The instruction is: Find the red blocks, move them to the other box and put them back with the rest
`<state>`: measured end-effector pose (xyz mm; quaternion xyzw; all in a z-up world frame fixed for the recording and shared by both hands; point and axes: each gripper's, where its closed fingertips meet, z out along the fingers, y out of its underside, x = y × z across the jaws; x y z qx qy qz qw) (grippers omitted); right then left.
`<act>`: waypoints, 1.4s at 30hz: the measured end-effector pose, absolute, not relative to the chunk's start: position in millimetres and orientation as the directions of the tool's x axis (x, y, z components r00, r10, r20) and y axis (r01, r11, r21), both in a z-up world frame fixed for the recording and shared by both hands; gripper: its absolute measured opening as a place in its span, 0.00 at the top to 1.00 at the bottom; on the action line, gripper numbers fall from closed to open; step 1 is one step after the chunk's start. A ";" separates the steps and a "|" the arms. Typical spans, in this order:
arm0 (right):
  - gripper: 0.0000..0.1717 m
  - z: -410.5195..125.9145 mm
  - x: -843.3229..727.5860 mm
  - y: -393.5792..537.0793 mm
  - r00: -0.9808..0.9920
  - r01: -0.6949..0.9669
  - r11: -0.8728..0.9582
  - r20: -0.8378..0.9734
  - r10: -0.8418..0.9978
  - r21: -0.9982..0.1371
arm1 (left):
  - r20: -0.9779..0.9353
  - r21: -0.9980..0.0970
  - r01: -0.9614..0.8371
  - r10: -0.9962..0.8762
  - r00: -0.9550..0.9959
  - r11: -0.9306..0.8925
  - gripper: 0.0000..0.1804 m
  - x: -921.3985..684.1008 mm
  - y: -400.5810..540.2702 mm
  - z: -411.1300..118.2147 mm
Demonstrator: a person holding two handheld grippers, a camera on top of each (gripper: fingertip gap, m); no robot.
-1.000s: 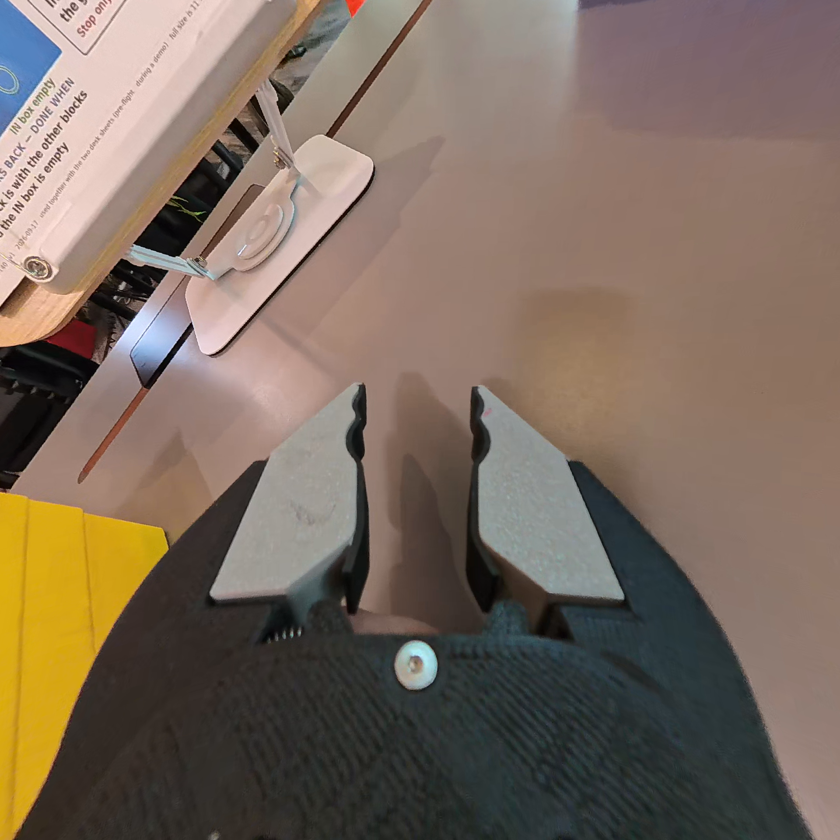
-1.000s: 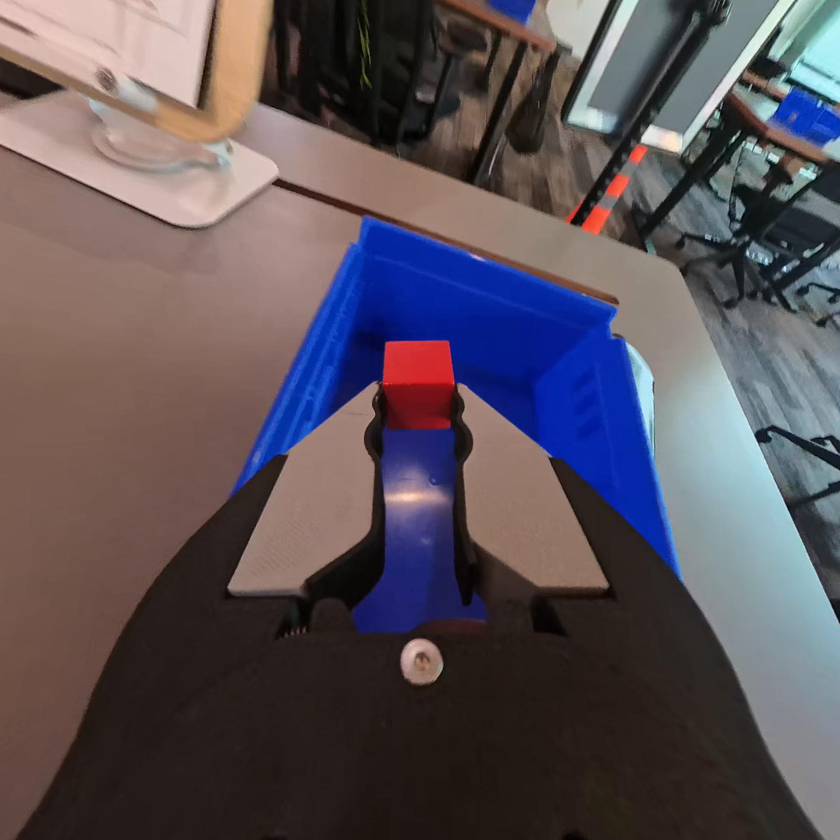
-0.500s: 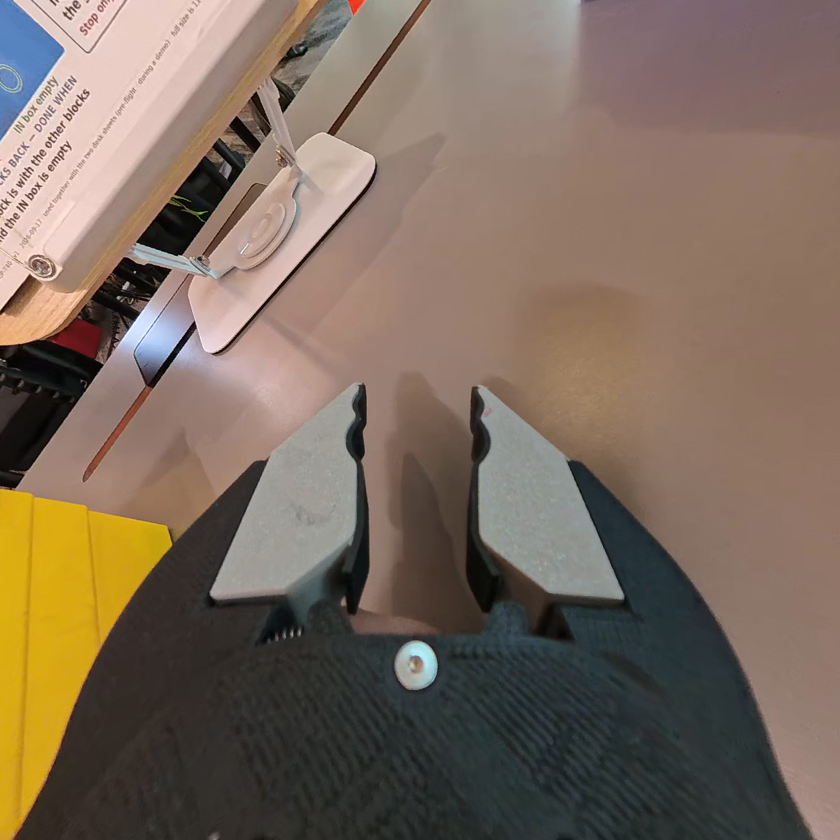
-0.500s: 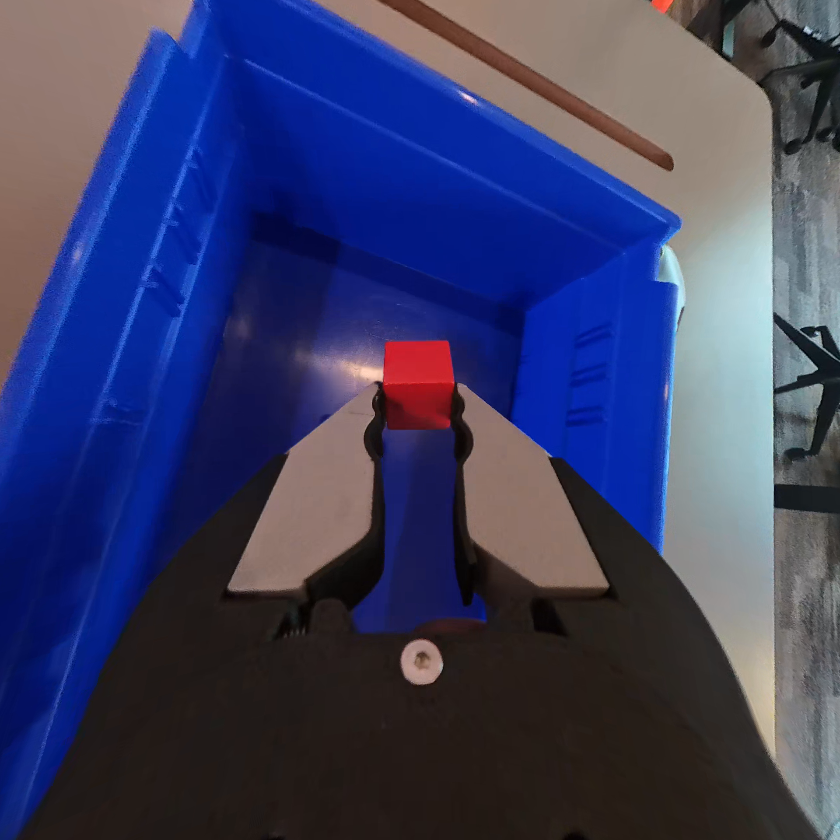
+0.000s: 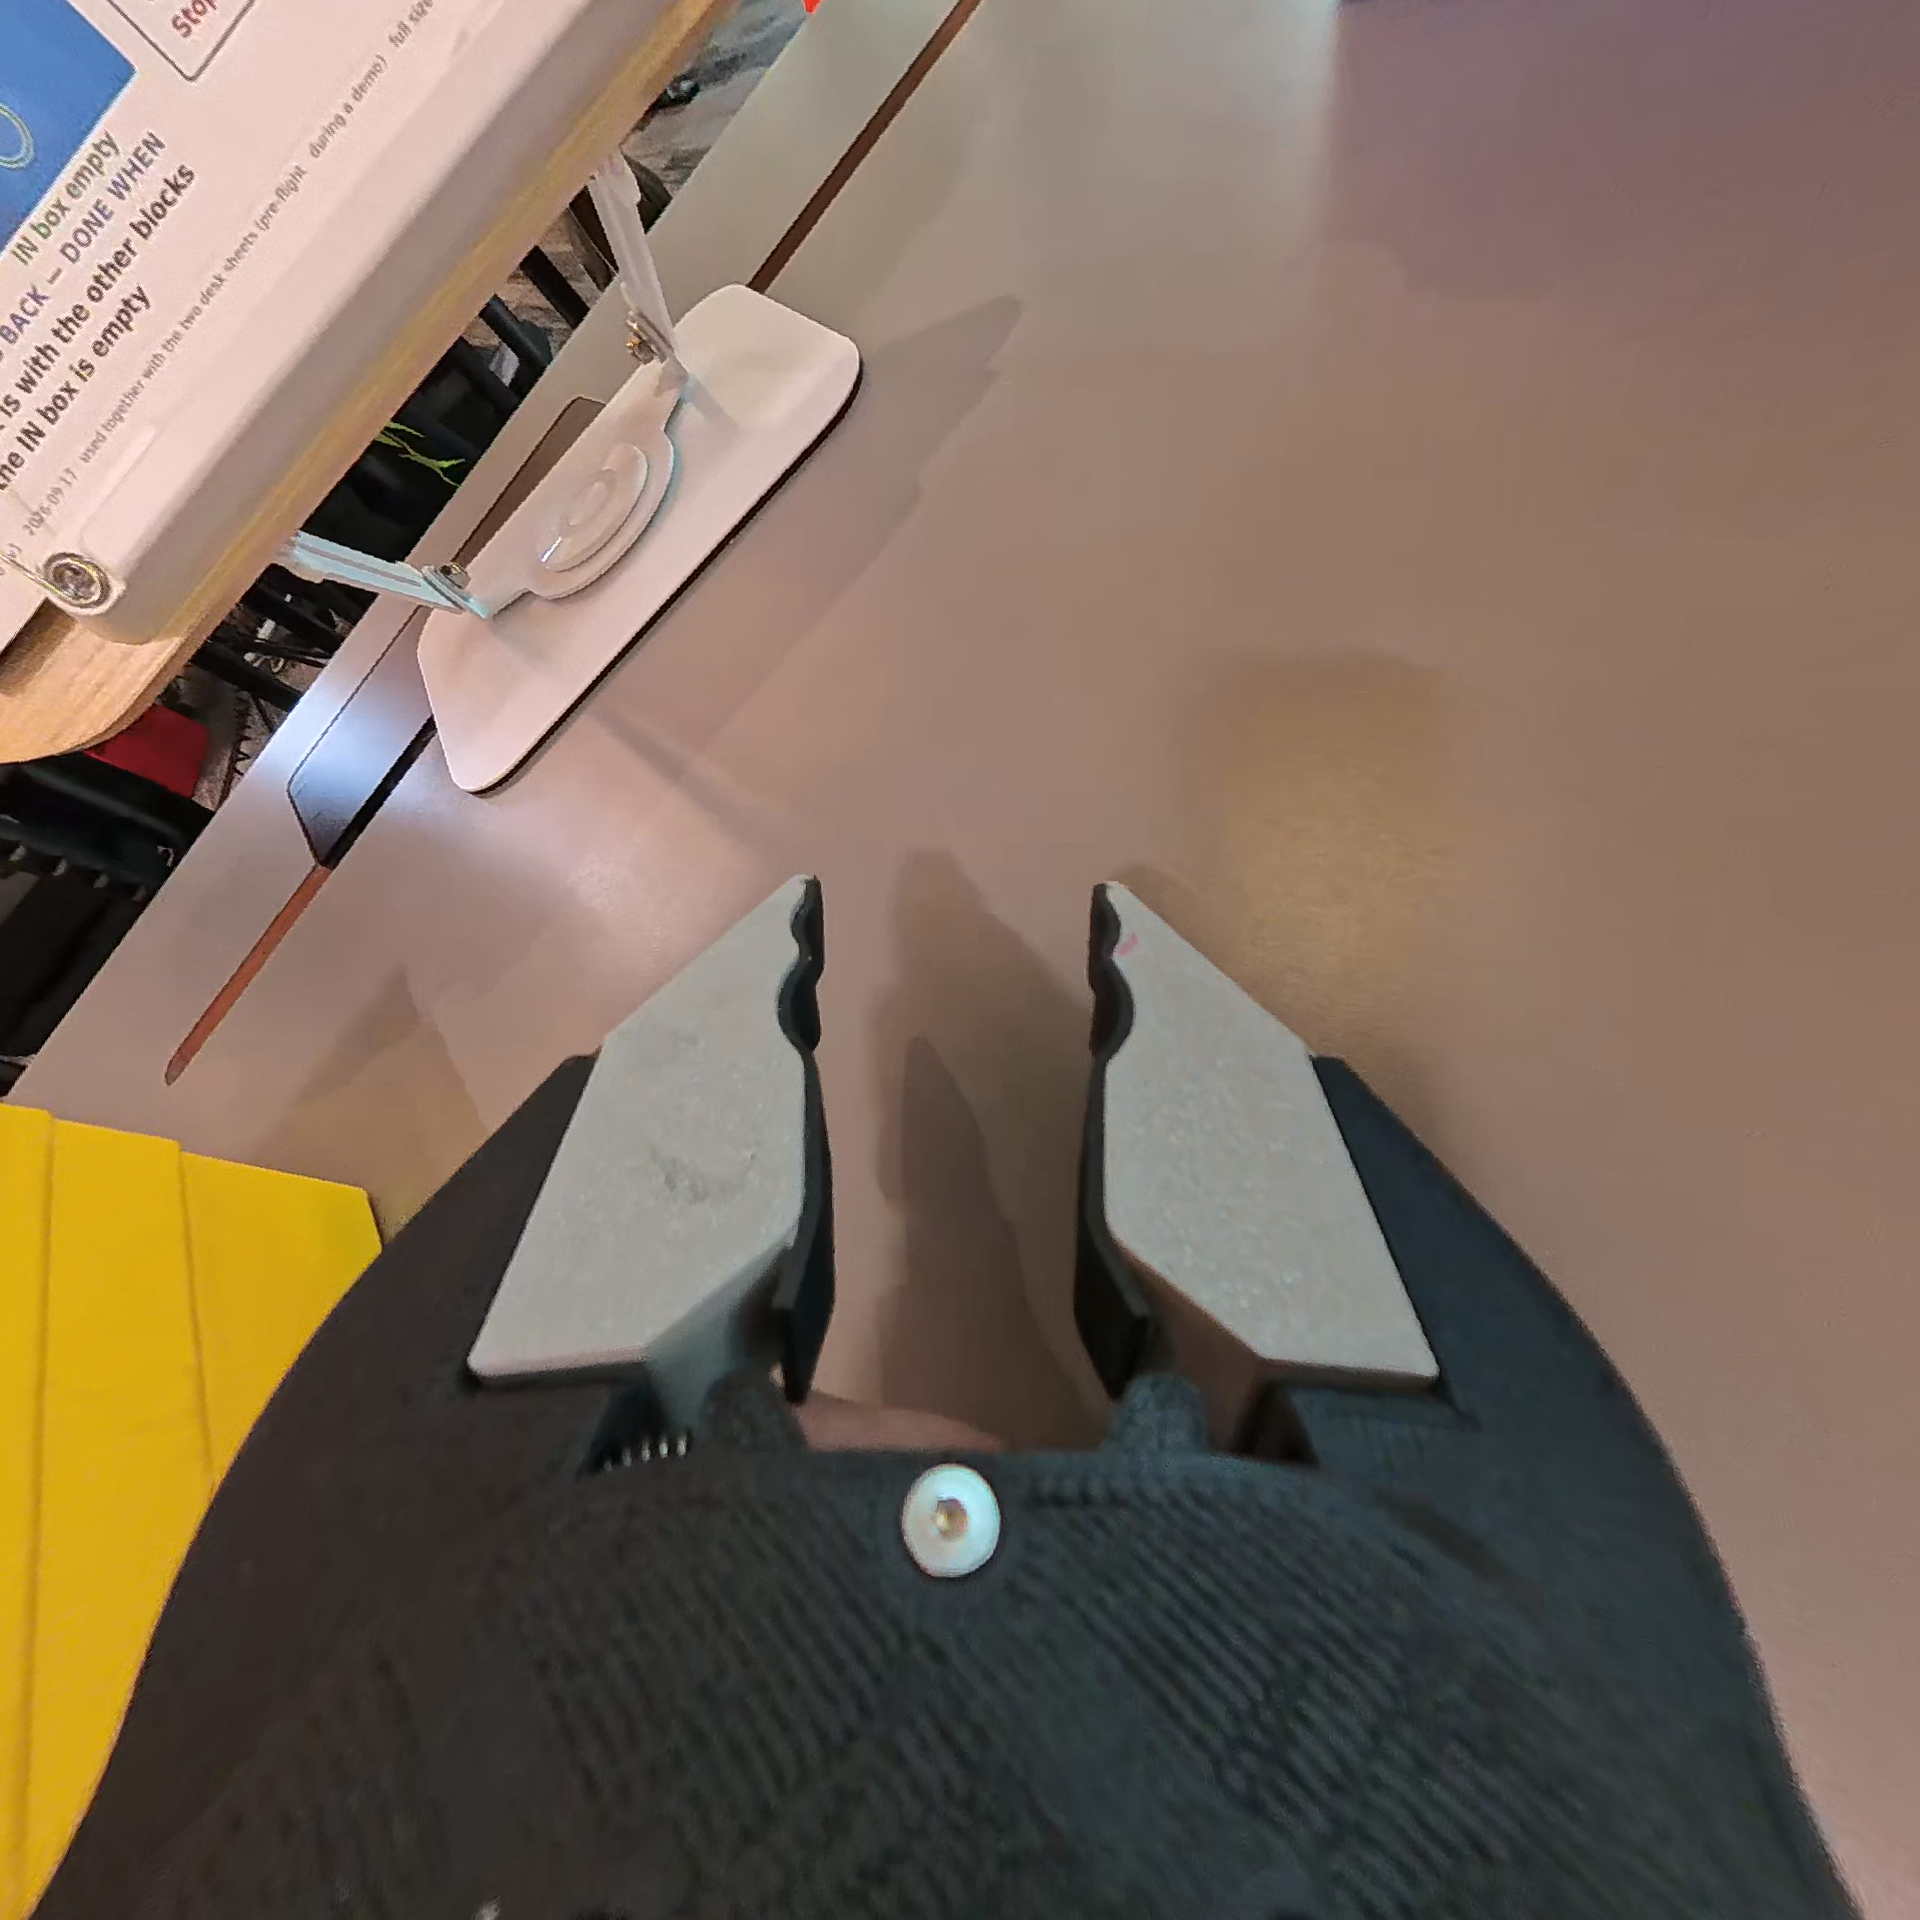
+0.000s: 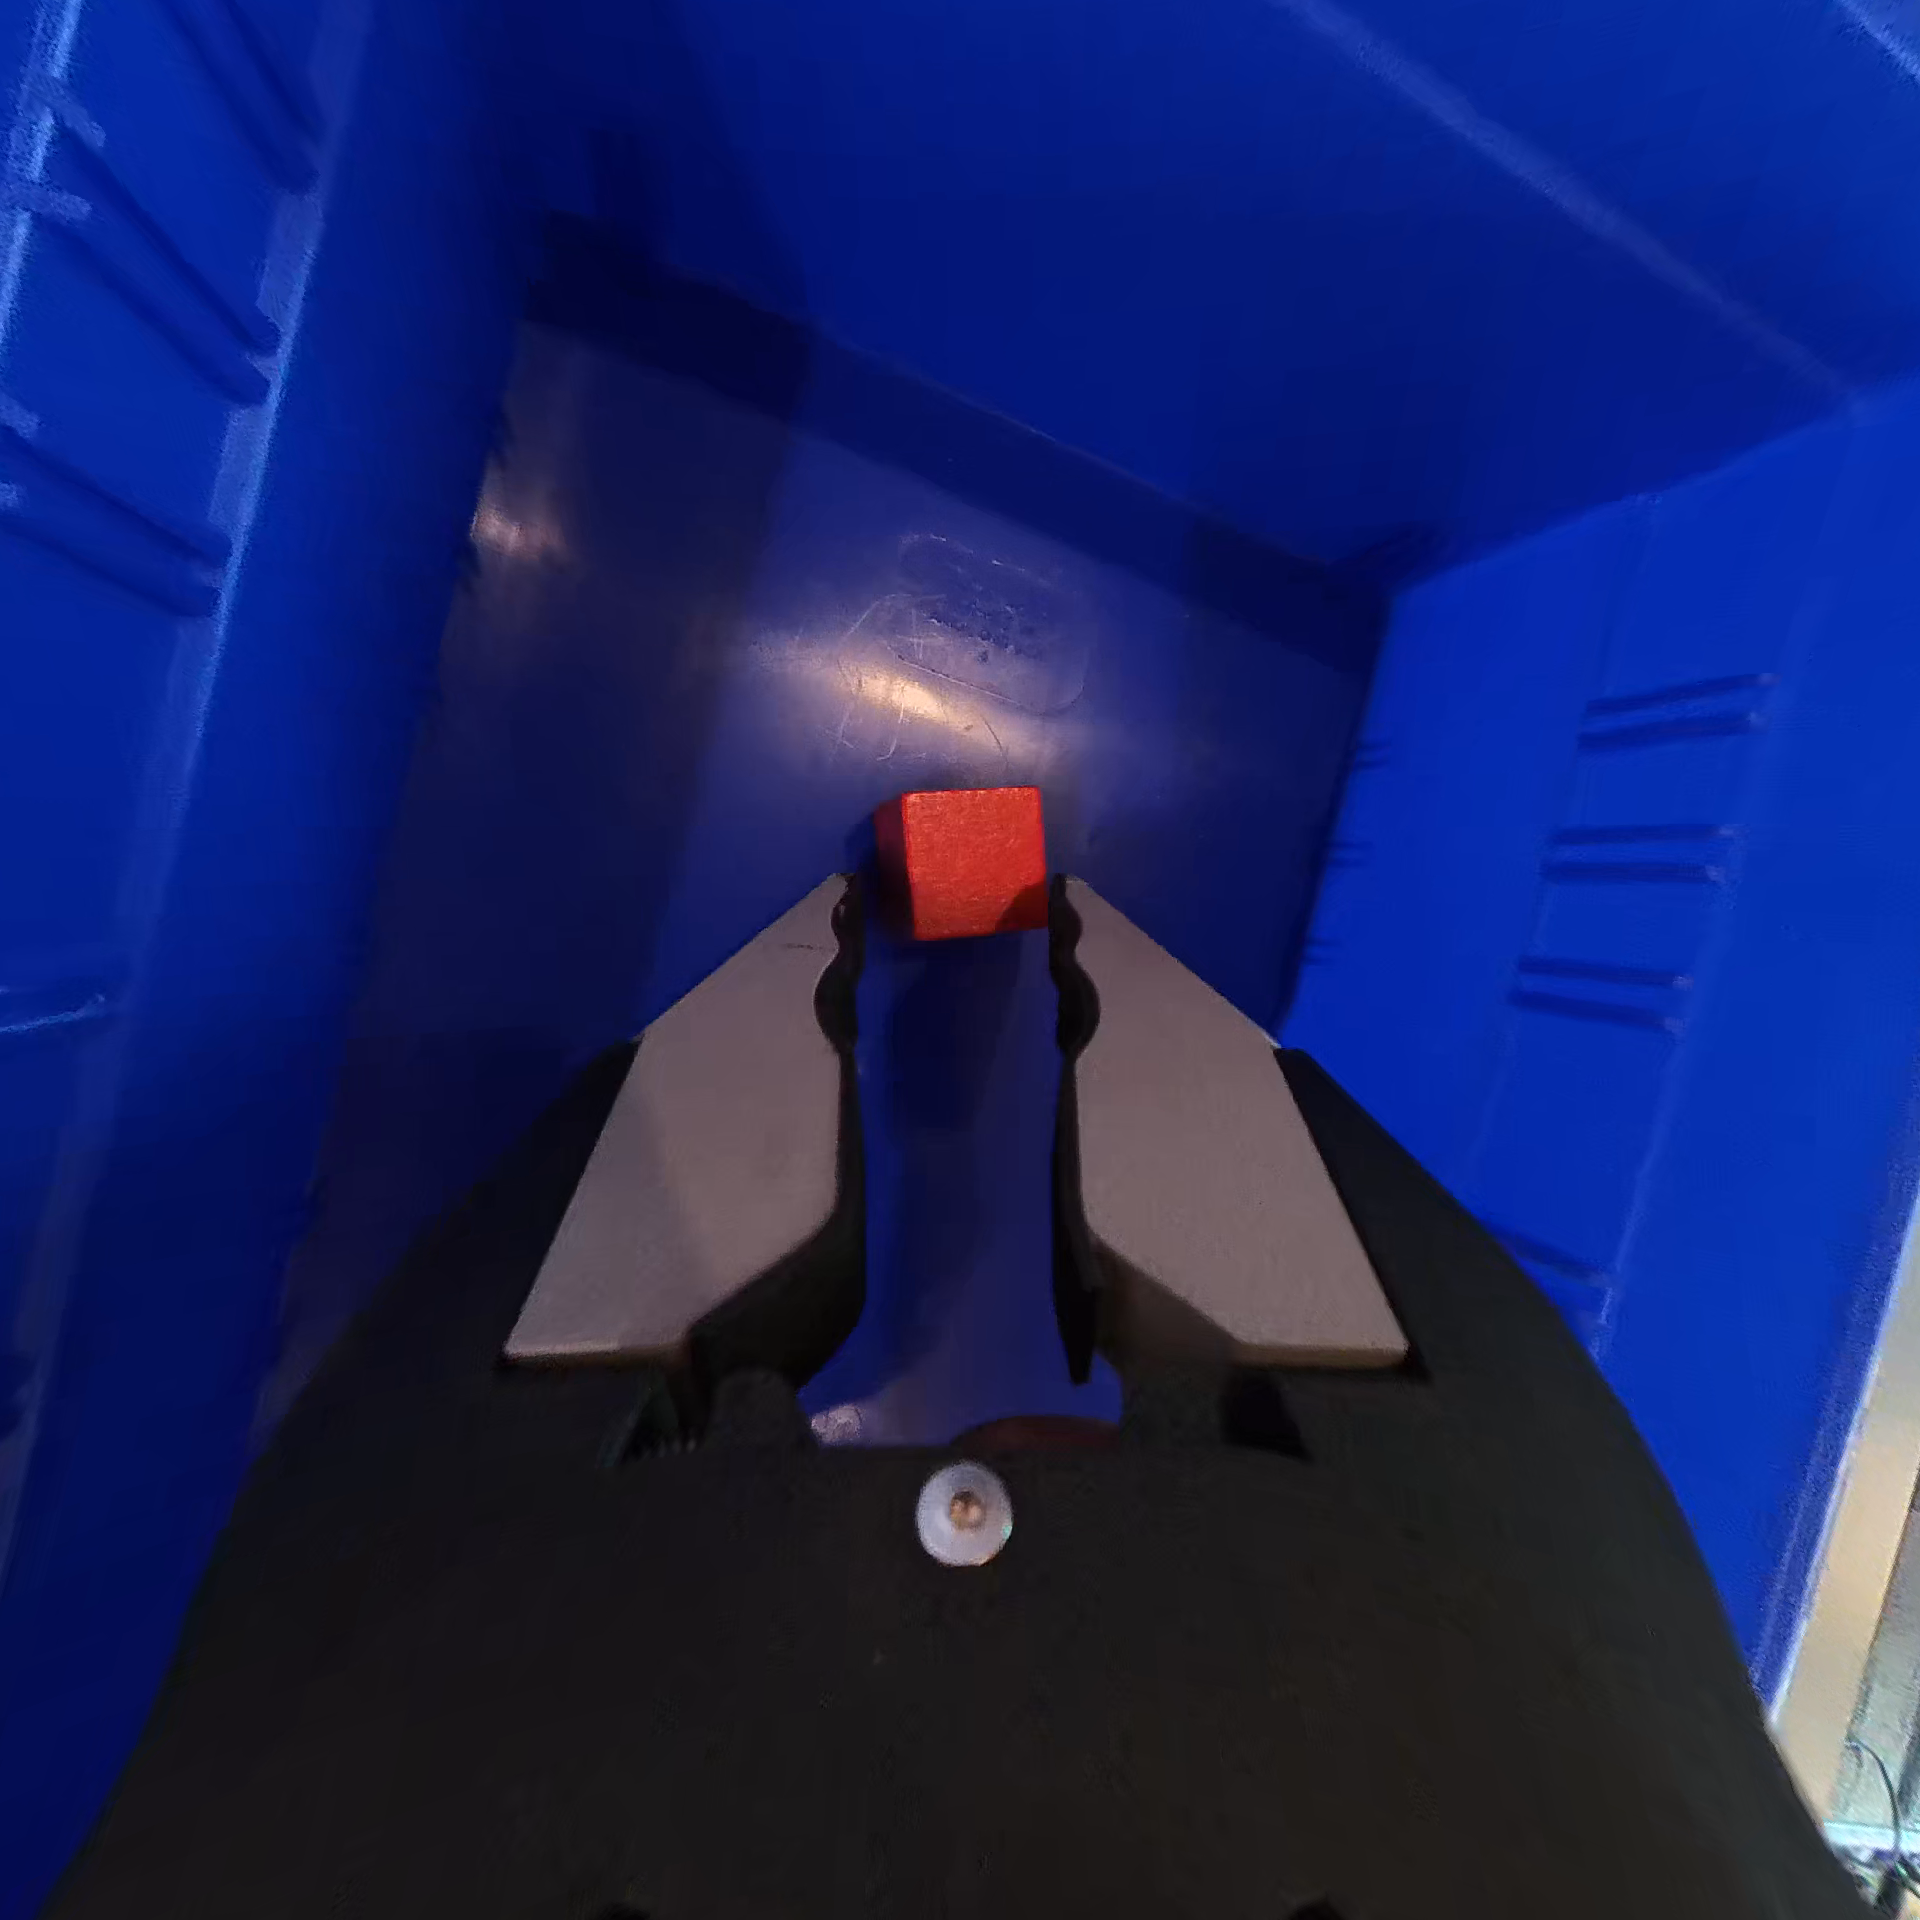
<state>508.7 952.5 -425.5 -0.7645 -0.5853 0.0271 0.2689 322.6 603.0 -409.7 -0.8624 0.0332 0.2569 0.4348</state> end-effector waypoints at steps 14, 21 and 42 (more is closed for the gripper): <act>0.74 -271.2 471.5 871.7 0.302 0.576 0.014 0.229 0.925 -0.818 | -0.462 -0.736 -0.262 0.180 0.869 -0.624 0.70 320.1 602.4 -409.8; 0.75 -276.3 398.4 698.6 -0.098 0.310 0.150 0.125 0.987 -0.939 | -0.372 -0.832 -0.203 0.246 0.895 -0.517 0.68 337.3 595.9 -369.8; 0.76 -371.3 376.6 677.7 -0.196 0.429 0.144 0.064 0.979 -0.892 | -0.095 -0.446 0.263 0.338 0.936 -0.855 0.56 175.0 414.3 -401.5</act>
